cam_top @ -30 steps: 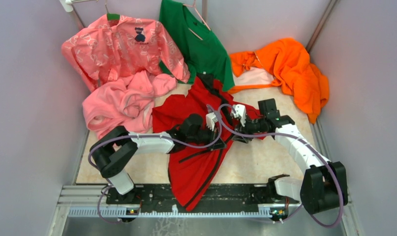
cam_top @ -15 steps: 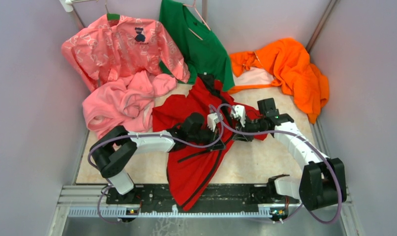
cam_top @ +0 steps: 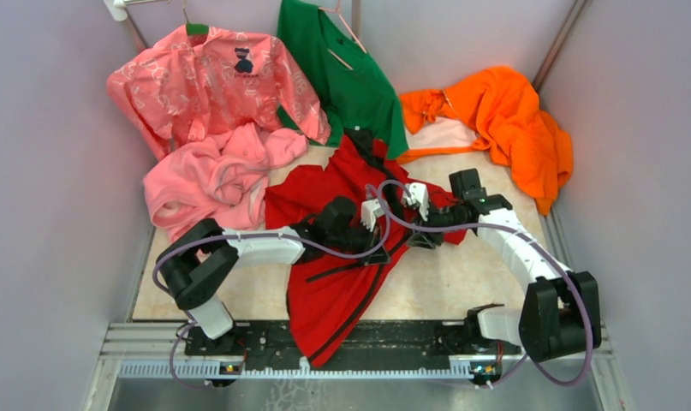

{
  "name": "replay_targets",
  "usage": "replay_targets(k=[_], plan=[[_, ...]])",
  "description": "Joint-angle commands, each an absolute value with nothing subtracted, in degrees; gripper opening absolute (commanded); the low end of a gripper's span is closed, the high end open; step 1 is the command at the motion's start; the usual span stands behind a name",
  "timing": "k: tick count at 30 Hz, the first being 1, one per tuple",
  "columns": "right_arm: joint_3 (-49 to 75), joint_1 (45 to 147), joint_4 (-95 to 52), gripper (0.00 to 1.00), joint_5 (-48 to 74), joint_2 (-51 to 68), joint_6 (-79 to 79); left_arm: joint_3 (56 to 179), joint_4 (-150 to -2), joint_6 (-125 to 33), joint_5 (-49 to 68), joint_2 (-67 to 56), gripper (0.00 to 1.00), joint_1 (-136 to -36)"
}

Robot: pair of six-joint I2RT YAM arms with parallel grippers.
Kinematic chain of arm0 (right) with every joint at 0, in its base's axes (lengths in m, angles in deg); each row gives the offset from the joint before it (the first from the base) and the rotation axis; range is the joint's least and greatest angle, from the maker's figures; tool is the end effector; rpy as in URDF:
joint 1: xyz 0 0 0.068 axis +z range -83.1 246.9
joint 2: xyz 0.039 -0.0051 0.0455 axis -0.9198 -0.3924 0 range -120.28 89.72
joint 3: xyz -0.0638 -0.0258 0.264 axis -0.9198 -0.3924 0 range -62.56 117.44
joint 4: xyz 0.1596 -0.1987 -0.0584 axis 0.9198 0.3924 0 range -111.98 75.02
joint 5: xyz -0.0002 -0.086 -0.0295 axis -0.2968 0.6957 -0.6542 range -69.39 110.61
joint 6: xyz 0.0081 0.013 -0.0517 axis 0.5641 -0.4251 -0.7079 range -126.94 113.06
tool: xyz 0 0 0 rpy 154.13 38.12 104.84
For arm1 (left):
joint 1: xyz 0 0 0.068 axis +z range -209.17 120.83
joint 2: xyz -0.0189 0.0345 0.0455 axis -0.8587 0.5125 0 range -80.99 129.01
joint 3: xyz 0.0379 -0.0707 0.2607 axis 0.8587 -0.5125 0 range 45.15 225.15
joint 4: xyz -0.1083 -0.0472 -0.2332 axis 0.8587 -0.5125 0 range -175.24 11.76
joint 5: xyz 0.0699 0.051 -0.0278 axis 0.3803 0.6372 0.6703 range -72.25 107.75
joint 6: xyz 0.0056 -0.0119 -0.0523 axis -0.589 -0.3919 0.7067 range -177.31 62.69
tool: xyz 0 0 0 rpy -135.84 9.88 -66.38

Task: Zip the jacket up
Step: Zip the zipper on the jacket.

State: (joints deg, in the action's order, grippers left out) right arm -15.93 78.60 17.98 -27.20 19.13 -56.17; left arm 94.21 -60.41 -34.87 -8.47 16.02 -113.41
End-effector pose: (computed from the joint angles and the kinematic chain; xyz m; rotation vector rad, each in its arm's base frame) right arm 0.2136 0.0712 0.2299 -1.3924 1.8936 0.8071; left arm 0.1932 -0.2951 0.1805 0.9215 2.1155 -1.2348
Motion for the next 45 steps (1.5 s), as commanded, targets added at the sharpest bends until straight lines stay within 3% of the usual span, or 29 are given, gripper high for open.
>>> replay_targets(k=[1,12,15,19,22,31,41,45], plan=[[-12.39,77.86,19.08,0.33,-27.91,18.26,-59.15,96.14,-61.66,-36.12,-11.02,16.53,0.0,-113.31],[-11.29,77.8,20.58,0.07,-28.59,16.68,-60.0,97.81,-63.91,-36.89,-11.47,17.78,0.0,-113.31],[-10.71,77.8,21.12,0.04,-28.14,16.24,-58.99,98.42,-65.37,-37.55,-11.28,18.05,0.0,-113.31],[-9.37,77.56,23.03,0.04,-28.58,14.66,-58.65,98.67,-66.96,-38.66,-10.21,17.68,0.0,-113.31],[-8.45,77.38,24.62,0.16,-29.61,12.87,-58.35,98.65,-67.8,-39.15,-9.69,17.16,0.0,-113.31],[-8.65,77.35,25.0,0.33,-31.0,8.61,-55.49,98.85,-67.16,-38.77,-10.39,17.45,0.0,-113.31],[-8.27,76.22,22.44,0.33,-30.23,7.28,-50.7,98.69,-67.0,-38.68,-10.59,17.28,0.0,-113.31],[-6.68,74.05,26.36,0.26,-34.28,5.38,-53.27,98.5,-66.93,-38.68,-10.62,17.32,0.0,-113.31]])
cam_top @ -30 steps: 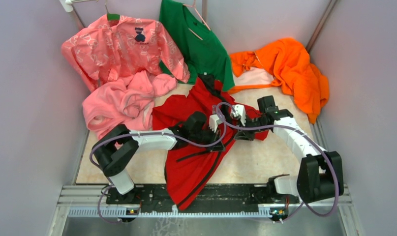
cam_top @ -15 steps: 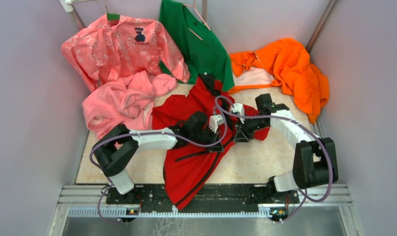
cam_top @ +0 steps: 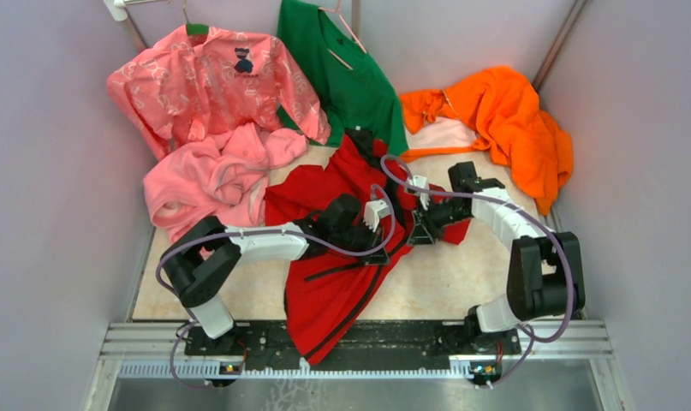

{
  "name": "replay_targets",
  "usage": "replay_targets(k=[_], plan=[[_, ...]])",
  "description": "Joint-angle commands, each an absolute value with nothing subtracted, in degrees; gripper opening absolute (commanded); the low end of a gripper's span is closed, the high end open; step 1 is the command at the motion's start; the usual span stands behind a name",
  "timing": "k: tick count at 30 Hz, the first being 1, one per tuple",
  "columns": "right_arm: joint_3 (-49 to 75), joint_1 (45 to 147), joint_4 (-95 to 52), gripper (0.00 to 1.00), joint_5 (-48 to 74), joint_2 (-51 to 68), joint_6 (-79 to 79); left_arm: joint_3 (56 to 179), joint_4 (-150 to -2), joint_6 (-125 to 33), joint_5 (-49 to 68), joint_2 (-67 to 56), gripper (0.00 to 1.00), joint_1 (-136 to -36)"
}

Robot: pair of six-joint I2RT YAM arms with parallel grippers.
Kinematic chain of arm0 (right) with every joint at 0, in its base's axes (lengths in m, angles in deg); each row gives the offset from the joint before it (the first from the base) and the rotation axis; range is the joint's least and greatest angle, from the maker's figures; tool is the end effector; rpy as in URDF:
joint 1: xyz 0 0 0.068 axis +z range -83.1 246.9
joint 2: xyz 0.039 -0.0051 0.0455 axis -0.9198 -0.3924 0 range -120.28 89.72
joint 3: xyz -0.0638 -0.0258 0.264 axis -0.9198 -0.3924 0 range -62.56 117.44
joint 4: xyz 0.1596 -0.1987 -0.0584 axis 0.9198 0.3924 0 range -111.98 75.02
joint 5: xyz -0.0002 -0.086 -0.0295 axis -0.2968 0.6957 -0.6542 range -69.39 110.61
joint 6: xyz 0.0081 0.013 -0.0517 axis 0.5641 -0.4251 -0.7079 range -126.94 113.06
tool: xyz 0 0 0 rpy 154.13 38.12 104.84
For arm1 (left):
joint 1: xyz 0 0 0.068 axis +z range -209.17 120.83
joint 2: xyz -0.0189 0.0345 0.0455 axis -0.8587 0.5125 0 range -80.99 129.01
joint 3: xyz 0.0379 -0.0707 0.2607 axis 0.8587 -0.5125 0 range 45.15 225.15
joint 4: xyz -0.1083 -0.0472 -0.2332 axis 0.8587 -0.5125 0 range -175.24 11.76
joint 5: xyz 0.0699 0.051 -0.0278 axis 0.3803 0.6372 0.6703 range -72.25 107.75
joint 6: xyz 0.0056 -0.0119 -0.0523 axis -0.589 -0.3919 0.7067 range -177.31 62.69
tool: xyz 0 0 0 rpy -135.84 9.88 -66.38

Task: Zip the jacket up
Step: Zip the zipper on the jacket.

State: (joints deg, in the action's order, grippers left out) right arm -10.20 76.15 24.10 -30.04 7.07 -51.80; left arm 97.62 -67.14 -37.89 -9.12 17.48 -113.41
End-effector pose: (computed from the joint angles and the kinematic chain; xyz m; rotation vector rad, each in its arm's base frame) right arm 0.2431 0.0675 0.2097 -1.2462 2.1332 1.0212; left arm 0.1967 -0.3006 0.1795 0.9886 2.1680 -1.1914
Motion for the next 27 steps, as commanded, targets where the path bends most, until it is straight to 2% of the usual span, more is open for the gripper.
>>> replay_targets(k=[1,7,9,16,21,27], plan=[[-6.23,73.82,27.84,0.24,-35.02,4.61,-54.64,98.5,-66.9,-38.68,-10.67,17.35,0.0,-113.31],[-5.52,73.58,30.35,0.04,-37.19,3.09,-56.5,98.5,-66.81,-38.59,-10.74,17.36,0.0,-113.29],[-5.57,73.61,30.53,0.01,-37.17,3.06,-56.86,98.5,-66.81,-38.59,-10.79,17.36,0.0,-113.31],[-7.51,73.67,28.51,0.0,-35.05,8.56,-58.34,97.91,-66.65,-38.12,-10.12,16.94,0.0,-113.26],[-13.44,75.25,13.22,0.0,-19.39,21.4,-49.27,97.86,-67.21,-36.09,-11.73,16.72,0.0,-113.22],[-13.61,82.34,9.86,0.0,-3.18,26.26,-49.81,97.35,-69.55,-32.54,-16.56,14.99,0.0,-113.22]])
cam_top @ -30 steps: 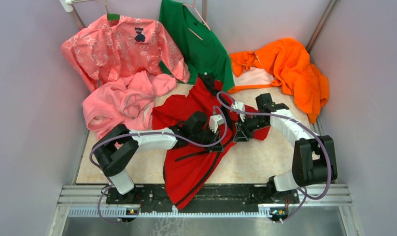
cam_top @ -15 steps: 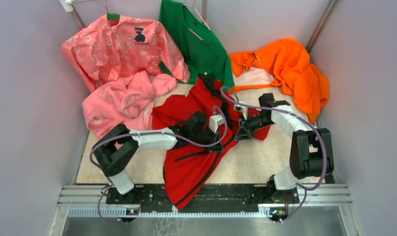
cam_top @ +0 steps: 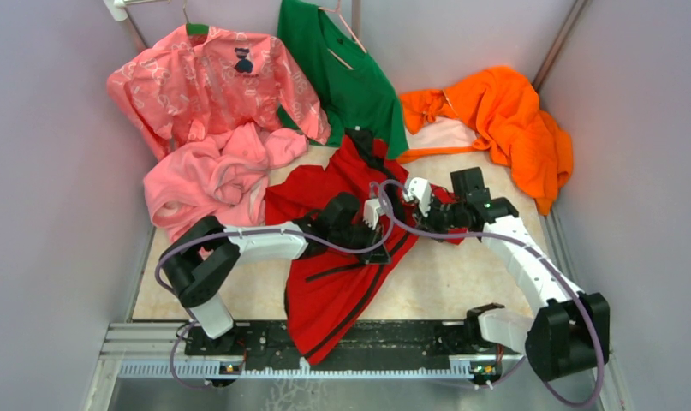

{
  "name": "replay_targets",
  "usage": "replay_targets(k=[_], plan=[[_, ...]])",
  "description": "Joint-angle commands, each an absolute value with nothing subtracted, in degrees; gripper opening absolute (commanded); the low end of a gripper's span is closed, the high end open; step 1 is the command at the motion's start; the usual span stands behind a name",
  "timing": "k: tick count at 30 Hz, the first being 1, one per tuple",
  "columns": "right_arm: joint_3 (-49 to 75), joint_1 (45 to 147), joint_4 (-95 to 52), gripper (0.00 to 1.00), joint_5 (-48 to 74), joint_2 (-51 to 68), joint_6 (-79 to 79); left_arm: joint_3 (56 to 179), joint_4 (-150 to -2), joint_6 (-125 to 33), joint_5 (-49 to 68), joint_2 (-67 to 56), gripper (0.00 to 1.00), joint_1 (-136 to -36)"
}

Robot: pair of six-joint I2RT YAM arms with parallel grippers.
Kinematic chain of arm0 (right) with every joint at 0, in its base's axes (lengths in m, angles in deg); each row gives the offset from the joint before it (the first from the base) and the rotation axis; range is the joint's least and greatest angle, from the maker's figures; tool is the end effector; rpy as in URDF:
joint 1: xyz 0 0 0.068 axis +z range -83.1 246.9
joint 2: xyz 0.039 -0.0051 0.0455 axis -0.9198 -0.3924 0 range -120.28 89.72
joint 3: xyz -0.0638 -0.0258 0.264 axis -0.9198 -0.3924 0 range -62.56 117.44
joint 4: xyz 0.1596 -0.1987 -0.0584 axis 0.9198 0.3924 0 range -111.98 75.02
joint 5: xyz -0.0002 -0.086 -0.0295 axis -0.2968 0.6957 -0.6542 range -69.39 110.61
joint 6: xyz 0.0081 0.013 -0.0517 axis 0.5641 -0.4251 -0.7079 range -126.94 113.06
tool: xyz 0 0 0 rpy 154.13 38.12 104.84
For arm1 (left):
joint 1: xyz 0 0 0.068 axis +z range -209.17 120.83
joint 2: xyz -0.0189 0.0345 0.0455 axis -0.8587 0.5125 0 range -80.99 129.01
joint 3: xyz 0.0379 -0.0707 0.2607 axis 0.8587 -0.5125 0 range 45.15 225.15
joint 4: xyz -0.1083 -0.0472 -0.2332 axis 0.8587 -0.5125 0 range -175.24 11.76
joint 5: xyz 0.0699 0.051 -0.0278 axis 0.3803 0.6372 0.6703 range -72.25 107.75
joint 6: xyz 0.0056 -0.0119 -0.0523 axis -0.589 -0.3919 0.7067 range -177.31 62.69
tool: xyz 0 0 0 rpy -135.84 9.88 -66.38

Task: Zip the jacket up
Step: Zip the zipper on the jacket.

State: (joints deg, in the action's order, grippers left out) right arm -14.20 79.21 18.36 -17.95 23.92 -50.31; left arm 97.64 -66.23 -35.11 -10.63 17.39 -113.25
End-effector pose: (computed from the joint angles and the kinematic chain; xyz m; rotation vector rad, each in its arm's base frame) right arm 0.2081 0.0681 0.2520 -1.3149 1.9783 0.6138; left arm 0.1971 -0.3010 0.1817 0.9539 2.1819 -1.2462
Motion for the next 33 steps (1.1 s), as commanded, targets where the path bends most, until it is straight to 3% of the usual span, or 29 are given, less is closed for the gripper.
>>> replay_targets(k=[1,12,33], plan=[[-13.42,83.58,9.2,0.0,-0.48,26.6,-49.93,97.11,-70.14,-32.26,-17.1,14.32,0.0,-113.22],[-11.12,92.21,2.96,0.0,15.46,22.71,-53.74,92.54,-80.62,-28.82,-18.68,5.89,0.0,-112.97],[-1.5,93.5,-6.96,0.0,19.4,13.15,-58.61,82.26,-91.87,-21.08,-16.41,-12.75,0.0,-112.07]])
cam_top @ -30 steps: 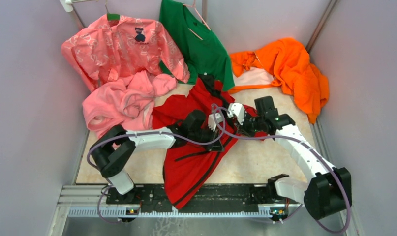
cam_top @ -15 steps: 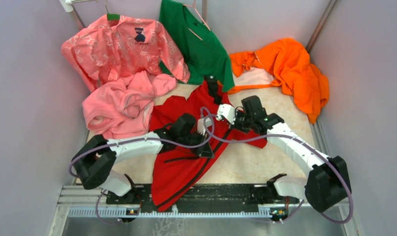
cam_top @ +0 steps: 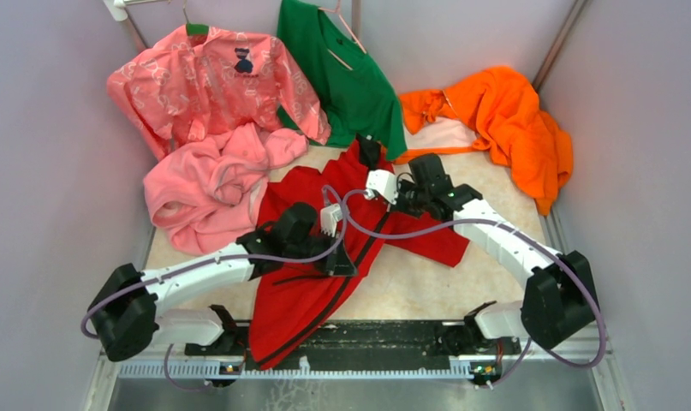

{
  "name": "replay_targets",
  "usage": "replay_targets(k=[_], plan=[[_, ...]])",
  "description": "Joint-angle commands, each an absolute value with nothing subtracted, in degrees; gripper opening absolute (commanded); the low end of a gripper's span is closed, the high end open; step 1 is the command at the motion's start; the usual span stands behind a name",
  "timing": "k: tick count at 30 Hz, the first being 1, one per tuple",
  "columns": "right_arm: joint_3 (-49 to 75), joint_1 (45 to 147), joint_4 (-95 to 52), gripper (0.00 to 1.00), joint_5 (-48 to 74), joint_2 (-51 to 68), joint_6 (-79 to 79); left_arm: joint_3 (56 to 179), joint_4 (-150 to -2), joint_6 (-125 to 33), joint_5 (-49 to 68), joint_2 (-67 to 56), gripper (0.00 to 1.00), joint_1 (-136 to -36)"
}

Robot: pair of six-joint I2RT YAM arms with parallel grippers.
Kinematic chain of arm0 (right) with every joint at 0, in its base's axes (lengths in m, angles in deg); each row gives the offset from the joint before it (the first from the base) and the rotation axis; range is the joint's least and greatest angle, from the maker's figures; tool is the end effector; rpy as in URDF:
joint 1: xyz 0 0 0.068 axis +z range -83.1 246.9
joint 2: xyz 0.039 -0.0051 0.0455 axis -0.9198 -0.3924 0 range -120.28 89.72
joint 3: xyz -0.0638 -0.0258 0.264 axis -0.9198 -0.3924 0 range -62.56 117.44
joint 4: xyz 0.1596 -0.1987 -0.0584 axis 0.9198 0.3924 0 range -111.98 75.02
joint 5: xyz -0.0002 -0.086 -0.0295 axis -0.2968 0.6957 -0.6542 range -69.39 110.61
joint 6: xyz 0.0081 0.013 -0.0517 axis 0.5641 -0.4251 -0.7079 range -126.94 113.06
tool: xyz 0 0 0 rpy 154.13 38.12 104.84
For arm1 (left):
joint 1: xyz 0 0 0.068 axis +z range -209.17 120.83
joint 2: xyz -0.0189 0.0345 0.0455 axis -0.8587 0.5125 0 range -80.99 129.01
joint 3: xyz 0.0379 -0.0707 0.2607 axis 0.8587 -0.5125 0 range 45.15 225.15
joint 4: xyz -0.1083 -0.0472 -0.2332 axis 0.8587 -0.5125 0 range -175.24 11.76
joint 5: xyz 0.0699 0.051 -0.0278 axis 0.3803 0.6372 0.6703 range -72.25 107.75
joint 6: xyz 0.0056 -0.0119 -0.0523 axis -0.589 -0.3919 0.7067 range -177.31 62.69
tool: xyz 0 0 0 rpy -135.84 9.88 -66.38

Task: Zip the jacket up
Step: Zip the zipper on the jacket.

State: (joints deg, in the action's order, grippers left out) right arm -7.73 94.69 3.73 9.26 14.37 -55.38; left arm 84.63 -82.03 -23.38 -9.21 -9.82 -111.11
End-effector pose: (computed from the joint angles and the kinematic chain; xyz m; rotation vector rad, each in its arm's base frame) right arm 0.2436 0.1363 0.2606 -1.5285 1.7957 0.0607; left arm 0.1481 -0.2153 0.2243 0.6785 2.3592 -1.2825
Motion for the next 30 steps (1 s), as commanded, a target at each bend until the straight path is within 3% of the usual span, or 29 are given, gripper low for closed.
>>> replay_targets(k=[1,16,30], plan=[[-0.5,93.59,-7.23,0.0,19.24,12.41,-58.55,82.04,-92.14,-20.83,-16.93,-13.17,0.0,-112.08],[8.9,94.25,-11.8,0.0,18.7,2.29,-56.36,79.75,-103.89,-16.75,-14.59,-28.01,0.0,-111.9],[26.55,90.08,-8.54,0.0,19.42,-2.79,-55.46,87.73,-105.45,-21.81,-8.63,-26.16,0.0,-108.74]])
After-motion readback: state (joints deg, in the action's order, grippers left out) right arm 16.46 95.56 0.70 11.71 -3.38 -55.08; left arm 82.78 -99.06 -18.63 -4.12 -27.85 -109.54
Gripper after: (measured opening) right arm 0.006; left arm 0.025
